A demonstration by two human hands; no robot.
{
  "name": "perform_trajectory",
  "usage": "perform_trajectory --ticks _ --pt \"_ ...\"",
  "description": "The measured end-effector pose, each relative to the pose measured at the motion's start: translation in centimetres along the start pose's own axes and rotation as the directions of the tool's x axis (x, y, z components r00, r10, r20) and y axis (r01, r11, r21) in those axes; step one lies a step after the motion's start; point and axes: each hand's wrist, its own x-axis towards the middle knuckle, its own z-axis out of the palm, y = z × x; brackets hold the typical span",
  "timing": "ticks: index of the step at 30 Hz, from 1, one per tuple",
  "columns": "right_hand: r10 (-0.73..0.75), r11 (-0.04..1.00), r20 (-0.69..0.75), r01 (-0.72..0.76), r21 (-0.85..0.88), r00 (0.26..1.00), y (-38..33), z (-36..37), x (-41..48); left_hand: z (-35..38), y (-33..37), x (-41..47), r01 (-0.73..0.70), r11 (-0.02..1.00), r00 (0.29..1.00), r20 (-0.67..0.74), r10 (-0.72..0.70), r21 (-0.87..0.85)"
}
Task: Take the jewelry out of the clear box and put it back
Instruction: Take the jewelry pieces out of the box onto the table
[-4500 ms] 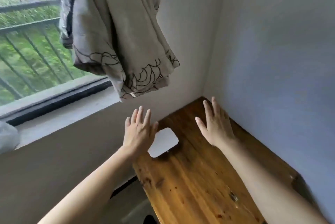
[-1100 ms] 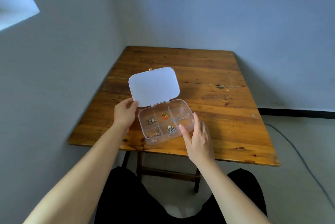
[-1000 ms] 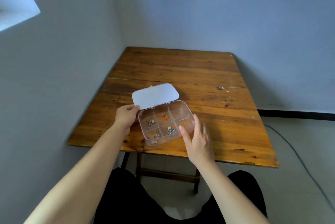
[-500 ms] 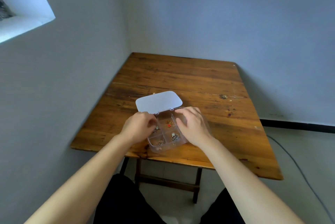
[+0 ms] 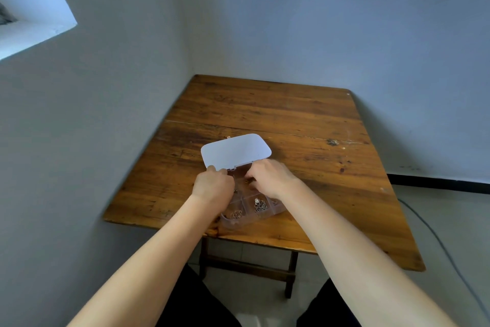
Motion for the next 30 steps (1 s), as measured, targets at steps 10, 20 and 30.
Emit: perform_trajectory --ticks 10,20,30 --pt "0.052 0.996 -0.068 -0.048 0.069 0.996 -0.6 0.9 -0.2 0.3 0.4 -0.4 0.089 0.991 0.991 -0.091 -0.099 -0.104" --pt "0.328 0.762 -0.189 -0.141 0.632 0.926 0.9 -1.4 -1.8 -0.8 -3.0 -1.4 0.065 0.66 0.914 -0.22 -0.34 -0.749" --pt "0.538 0.108 -0.235 0.211 0.972 0.809 4.3 -9.0 -6.7 -8.3 -2.8 -1.4 -0.179 -0.158 0.904 -0.099 -0.415 -0.971"
